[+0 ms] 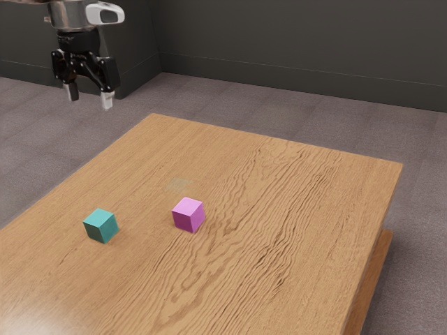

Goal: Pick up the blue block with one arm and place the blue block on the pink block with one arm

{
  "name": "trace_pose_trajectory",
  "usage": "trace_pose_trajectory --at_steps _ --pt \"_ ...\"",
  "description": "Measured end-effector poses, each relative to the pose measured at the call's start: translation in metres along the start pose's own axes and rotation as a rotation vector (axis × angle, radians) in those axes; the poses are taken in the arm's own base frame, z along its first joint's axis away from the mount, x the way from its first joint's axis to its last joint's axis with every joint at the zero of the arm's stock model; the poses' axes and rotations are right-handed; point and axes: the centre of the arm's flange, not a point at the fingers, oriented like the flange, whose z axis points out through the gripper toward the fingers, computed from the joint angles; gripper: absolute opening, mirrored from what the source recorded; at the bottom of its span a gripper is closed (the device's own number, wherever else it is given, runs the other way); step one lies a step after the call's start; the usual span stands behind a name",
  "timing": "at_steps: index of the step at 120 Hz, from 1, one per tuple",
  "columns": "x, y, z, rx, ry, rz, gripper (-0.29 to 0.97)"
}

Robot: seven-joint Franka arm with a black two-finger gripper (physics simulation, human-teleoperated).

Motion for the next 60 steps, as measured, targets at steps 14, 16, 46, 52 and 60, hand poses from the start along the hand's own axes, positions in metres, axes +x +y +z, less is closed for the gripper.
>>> trace_pose_trajectory --at_steps 14,16,46,52,60 --pt "0.009 -0.02 -0.008 0.001 0.096 -0.028 0.68" --pt "0.01 -0.023 -0.009 0.001 0.106 -0.032 0.68" --pt "-0.146 -0.152 -0.068 0.004 0.297 -0.259 0.68" --pt "-0.177 -0.19 -0.019 -0.037 0.263 -0.314 0.68" --pt "-0.199 -0.213 0.016 -0.054 0.267 -0.343 0.68"
